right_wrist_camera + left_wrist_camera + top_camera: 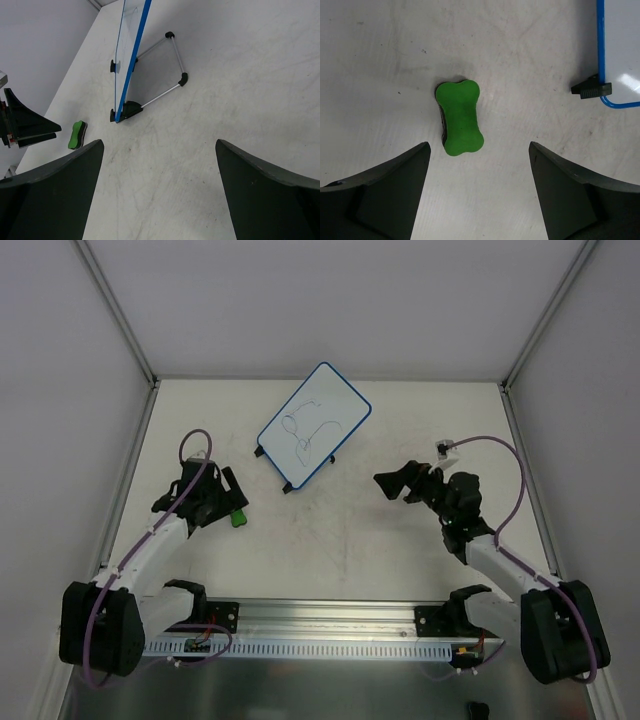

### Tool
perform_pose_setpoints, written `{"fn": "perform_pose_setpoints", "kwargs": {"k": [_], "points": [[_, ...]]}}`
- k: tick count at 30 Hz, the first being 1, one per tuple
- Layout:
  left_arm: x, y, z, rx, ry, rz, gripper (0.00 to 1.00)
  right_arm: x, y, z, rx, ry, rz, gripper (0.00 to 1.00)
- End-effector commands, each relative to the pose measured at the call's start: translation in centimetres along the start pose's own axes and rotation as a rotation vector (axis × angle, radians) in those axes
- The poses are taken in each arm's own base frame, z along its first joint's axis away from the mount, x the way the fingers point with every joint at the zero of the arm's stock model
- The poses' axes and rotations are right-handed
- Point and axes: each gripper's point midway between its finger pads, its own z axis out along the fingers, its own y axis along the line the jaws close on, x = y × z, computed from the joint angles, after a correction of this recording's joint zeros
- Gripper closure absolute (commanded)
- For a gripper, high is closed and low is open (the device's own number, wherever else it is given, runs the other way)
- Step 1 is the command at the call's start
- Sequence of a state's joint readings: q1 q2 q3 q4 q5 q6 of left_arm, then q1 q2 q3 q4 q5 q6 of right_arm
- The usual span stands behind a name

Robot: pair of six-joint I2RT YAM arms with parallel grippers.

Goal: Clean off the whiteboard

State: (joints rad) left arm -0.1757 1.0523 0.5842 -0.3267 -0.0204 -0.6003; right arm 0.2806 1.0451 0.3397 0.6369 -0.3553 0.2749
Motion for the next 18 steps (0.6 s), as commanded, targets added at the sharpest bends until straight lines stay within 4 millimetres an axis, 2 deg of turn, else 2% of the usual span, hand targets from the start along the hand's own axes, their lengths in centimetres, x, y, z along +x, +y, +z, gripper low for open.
{"fn": "perform_pose_setpoints", "kwargs": {"k": [1, 2, 4, 5, 6, 7, 8, 10, 12, 18], "points": [[-1.0, -0.1, -0.6, -0.068, -0.020, -0.005, 0.19, -5.4, 3.3, 1.3, -0.137, -0.148, -0.034, 0.01], [-1.0, 0.1, -0.5, -0.087, -0.024, -0.003, 0.19, -6.2, 3.6, 1.5, -0.152, -0.174, -0.043, 0.01], [-1.0, 0.0, -0.3, -0.096, -0.019, -0.001, 0.18, -6.4, 3.5, 2.5, -0.171, -0.163, -0.032, 0.01], [-0.9, 0.1, -0.2, -0.104, -0.014, -0.003, 0.18, -8.1, 4.0, 2.8, -0.200, -0.206, -0.019, 0.01], [-0.9, 0.0, -0.1, -0.107, -0.008, -0.004, 0.18, -7.6, 3.6, 3.6, -0.216, -0.179, 0.002, 0.01], [-0.8, 0.0, 0.0, -0.111, -0.004, -0.005, 0.18, -8.0, 3.7, 3.9, -0.232, -0.187, 0.011, 0.01], [-0.7, 0.1, 0.1, -0.114, 0.001, -0.009, 0.17, -9.4, 4.2, 4.3, -0.259, -0.222, 0.019, 0.01], [-0.5, 0.1, 0.3, -0.118, 0.010, -0.019, 0.16, -9.0, 3.6, 5.5, -0.267, -0.204, 0.032, 0.01], [-0.5, 0.0, 0.3, -0.115, 0.014, -0.016, 0.14, -9.8, 3.9, 6.3, -0.285, -0.209, 0.025, 0.01], [-0.5, 0.2, 0.2, -0.118, 0.010, -0.009, 0.09, -9.9, 3.2, 8.8, -0.315, -0.202, 0.028, 0.01]]}}
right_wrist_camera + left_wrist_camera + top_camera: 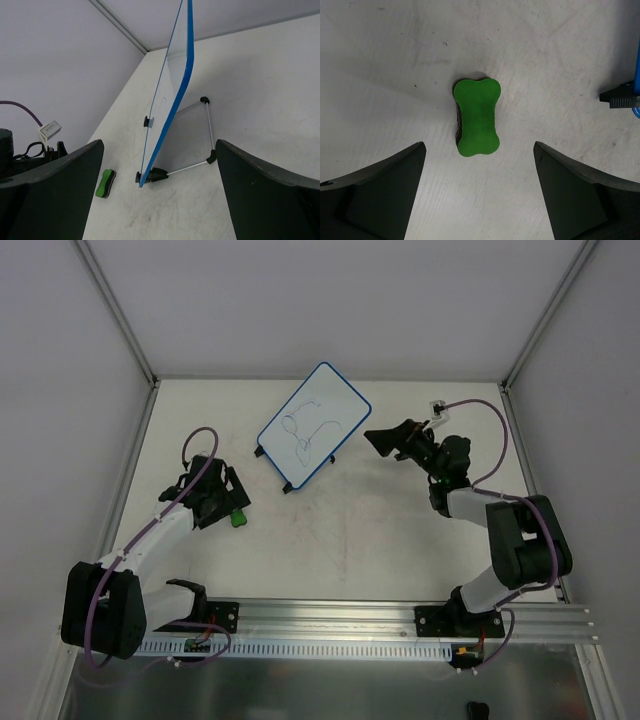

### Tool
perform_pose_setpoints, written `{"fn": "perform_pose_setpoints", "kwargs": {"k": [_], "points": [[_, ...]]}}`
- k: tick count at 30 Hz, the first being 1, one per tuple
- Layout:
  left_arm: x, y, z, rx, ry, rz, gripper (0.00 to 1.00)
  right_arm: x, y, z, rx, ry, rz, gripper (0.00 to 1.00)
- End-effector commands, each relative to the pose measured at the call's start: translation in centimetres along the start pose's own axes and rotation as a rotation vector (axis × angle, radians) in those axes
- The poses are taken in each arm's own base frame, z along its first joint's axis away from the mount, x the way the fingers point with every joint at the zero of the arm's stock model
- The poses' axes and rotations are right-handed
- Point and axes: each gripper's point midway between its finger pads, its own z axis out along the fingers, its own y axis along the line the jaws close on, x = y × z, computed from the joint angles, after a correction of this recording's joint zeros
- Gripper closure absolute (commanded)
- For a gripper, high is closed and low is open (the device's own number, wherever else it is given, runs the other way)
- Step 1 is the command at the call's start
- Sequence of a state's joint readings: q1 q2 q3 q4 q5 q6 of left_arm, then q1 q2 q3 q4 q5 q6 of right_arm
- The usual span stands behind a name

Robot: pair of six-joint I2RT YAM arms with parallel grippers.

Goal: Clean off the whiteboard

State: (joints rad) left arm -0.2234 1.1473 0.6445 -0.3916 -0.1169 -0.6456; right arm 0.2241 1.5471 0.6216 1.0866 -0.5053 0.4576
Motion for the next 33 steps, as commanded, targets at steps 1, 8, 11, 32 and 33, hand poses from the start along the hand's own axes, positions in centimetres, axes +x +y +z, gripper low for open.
{"fn": "perform_pose_setpoints", "kwargs": {"k": [1, 8, 11, 32, 33], "points": [[-0.8, -0.4, -0.5, -0.003, -0.023, -0.011, 0.09, -3.5, 2.6, 1.9, -0.137, -0.085, -0.055, 0.01], [-0.5, -0.2, -0.2, -0.013, -0.008, -0.004, 0.09, -3.5, 2.0, 4.5, -0.168, -0.079, -0.045, 0.01], [-0.4, -0.3, 0.1, -0.016, 0.003, -0.004, 0.09, -3.4, 1.8, 5.6, -0.167, -0.092, -0.035, 0.04], [-0.3, -0.4, 0.7, -0.024, 0.024, -0.019, 0.05, -2.1, 1.0, 8.9, -0.192, -0.105, -0.032, 0.39], [-0.3, -0.5, 0.9, -0.024, 0.024, -0.022, 0.05, -2.2, 1.1, 9.1, -0.199, -0.104, -0.024, 0.40]]}}
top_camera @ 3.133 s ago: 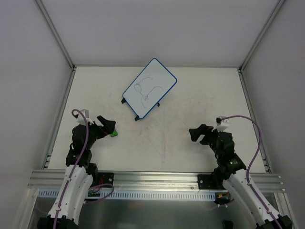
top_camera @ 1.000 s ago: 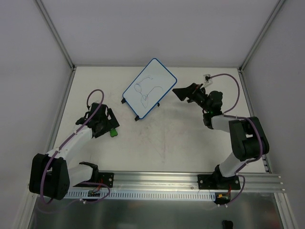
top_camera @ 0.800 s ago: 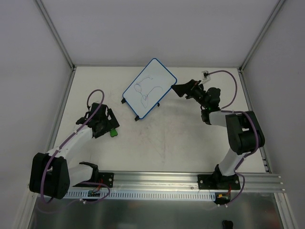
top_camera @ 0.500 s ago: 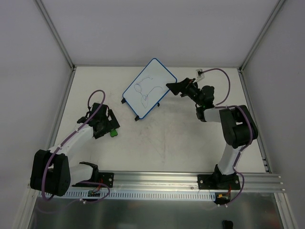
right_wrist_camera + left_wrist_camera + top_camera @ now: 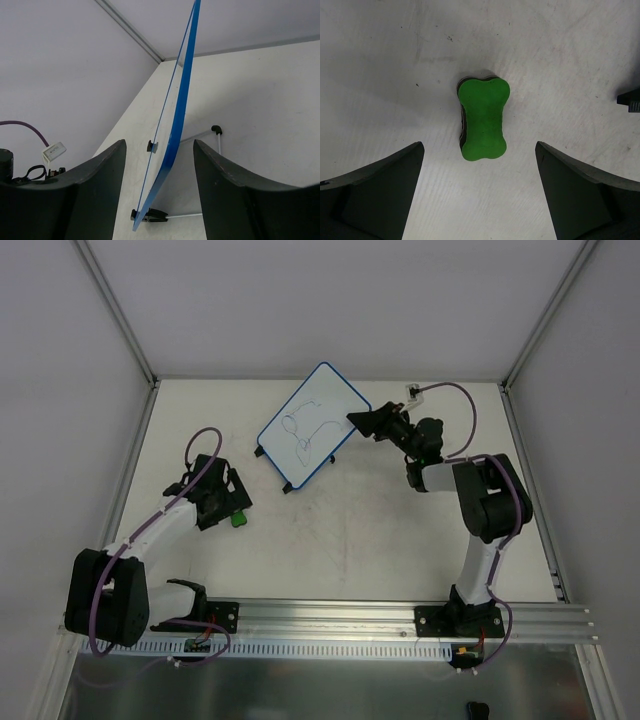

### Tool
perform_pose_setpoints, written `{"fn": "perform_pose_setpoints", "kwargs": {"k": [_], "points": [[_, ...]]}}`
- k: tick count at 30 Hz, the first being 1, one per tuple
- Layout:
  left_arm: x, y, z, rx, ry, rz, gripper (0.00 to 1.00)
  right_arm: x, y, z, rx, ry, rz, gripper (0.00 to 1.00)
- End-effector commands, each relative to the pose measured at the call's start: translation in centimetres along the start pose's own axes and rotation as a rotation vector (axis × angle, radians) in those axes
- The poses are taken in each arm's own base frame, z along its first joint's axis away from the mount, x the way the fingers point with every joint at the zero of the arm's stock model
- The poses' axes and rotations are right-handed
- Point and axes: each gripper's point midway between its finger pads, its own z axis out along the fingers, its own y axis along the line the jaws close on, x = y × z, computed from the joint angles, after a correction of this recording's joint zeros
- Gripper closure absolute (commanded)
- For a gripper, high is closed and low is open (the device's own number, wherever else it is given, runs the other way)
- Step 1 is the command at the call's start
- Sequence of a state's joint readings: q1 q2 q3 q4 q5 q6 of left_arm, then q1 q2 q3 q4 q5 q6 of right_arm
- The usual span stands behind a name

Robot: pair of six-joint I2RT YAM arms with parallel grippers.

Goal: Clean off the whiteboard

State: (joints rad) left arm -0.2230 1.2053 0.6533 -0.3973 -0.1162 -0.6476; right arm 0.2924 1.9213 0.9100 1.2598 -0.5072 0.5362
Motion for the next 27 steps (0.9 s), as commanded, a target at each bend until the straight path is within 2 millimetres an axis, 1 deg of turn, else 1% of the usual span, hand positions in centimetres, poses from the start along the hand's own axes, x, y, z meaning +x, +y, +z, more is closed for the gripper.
{"fn": "perform_pose_setpoints", "kwargs": {"k": [1, 6, 10, 12, 14, 16, 17, 19, 20, 21, 22, 27], "points": [[-1.0, -0.9, 0.1, 0.011, -0.018, -0.029, 0.05, -2.7, 2.2, 1.5, -0.102, -0.079, -0.065, 0.42], [-0.4, -0.5, 0.7, -0.001, -0.003, -0.036, 0.04, -2.8, 2.2, 1.9, -0.114, -0.076, -0.052, 0.60], [0.0, -0.4, 1.0, -0.002, 0.004, -0.046, 0.04, -2.5, 2.2, 2.0, -0.113, -0.072, -0.038, 0.63], [0.1, -0.3, 1.1, -0.003, 0.008, -0.047, 0.04, -2.3, 2.3, 1.9, -0.107, -0.073, -0.036, 0.66], [0.1, -0.4, 1.1, -0.002, 0.005, -0.049, 0.04, -2.2, 2.2, 1.8, -0.092, -0.079, -0.031, 0.68], [0.0, -0.2, 1.0, -0.006, -0.005, -0.050, 0.04, -2.2, 2.1, 1.9, -0.085, -0.082, -0.022, 0.69], [-0.1, -0.1, 1.0, -0.010, -0.010, -0.053, 0.04, -1.8, 2.0, 1.9, -0.077, -0.073, -0.013, 0.69], [0.0, 0.0, 1.0, -0.014, -0.011, -0.055, 0.04, -1.9, 2.0, 1.9, -0.058, -0.077, -0.008, 0.71], [0.0, -0.1, 1.0, -0.012, -0.010, -0.057, 0.05, -1.9, 2.0, 1.9, -0.054, -0.077, -0.007, 0.74], [0.1, 0.0, 1.1, -0.012, -0.004, -0.058, 0.05, -1.5, 1.8, 1.8, -0.039, -0.070, -0.009, 0.74], [0.2, 0.0, 1.1, -0.014, 0.000, -0.059, 0.06, -1.6, 1.8, 1.8, -0.029, -0.076, -0.009, 0.77], [1.0, -0.1, 1.5, -0.013, 0.033, -0.073, 0.10, -1.3, 1.7, 1.7, -0.015, -0.069, -0.005, 0.79]]}}
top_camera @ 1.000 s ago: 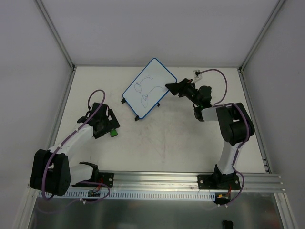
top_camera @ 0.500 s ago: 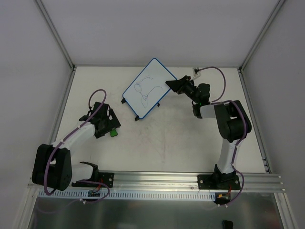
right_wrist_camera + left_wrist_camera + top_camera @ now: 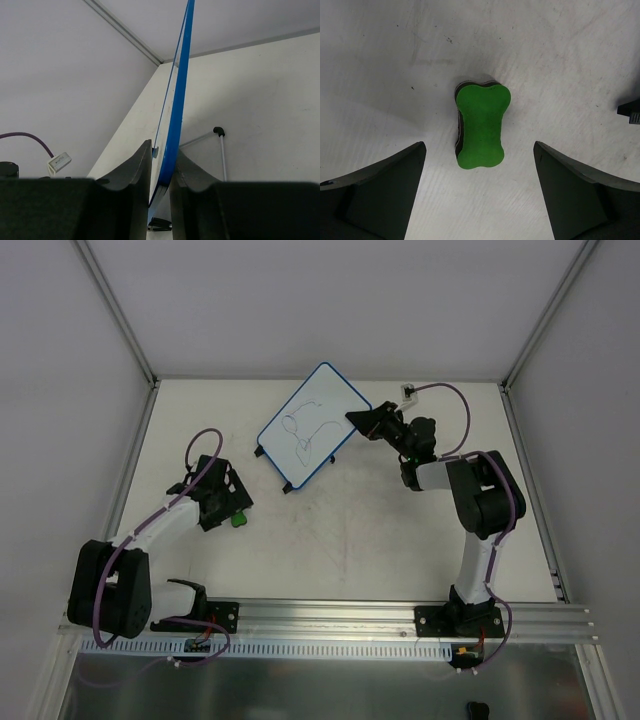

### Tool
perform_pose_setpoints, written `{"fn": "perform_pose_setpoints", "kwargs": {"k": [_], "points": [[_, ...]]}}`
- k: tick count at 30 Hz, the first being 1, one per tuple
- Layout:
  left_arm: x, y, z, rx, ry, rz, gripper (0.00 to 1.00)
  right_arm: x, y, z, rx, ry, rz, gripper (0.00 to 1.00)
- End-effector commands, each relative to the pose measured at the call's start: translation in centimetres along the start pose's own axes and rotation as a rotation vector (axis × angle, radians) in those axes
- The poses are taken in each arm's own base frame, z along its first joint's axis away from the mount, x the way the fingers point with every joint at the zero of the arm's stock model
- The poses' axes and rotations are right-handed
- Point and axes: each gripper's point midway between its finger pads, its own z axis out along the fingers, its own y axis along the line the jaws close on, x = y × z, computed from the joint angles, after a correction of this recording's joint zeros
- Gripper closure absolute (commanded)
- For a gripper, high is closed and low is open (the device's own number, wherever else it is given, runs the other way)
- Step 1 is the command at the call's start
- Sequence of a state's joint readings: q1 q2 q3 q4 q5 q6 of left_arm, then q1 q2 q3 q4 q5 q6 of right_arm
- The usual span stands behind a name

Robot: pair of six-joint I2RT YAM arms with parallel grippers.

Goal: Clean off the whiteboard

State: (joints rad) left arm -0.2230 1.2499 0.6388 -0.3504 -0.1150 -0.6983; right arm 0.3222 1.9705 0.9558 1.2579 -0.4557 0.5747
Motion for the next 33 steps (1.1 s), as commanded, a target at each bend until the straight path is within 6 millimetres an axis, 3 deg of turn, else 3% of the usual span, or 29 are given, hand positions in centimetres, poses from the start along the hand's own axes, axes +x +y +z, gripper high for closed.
{"fn": "perform_pose_setpoints", "kwargs": {"k": [1, 12, 21, 30, 32, 33], "points": [[0.7, 0.1, 0.4, -0.006, 0.028, -0.027, 0.11, -1.8, 2.2, 0.2, -0.033, -0.055, -0.047, 0.79], [0.5, 0.6, 2.4, -0.094, 0.062, -0.021, 0.22, -1.5, 2.1, 0.3, -0.032, -0.046, -0.050, 0.89], [-0.6, 0.0, 2.2, -0.089, 0.031, -0.017, 0.27, -1.5, 2.2, 0.3, -0.033, -0.040, -0.053, 1.00], [-0.1, -0.1, 2.3, -0.081, 0.056, -0.001, 0.48, -1.4, 2.2, 0.4, -0.032, -0.031, -0.056, 1.00], [-0.1, -0.1, 2.4, -0.081, 0.057, 0.007, 0.58, -1.4, 2.2, 0.4, -0.032, -0.033, -0.057, 1.00], [-0.1, -0.1, 2.4, -0.085, 0.058, 0.008, 0.59, -1.4, 2.2, 0.4, -0.033, -0.032, -0.055, 1.00]]}}
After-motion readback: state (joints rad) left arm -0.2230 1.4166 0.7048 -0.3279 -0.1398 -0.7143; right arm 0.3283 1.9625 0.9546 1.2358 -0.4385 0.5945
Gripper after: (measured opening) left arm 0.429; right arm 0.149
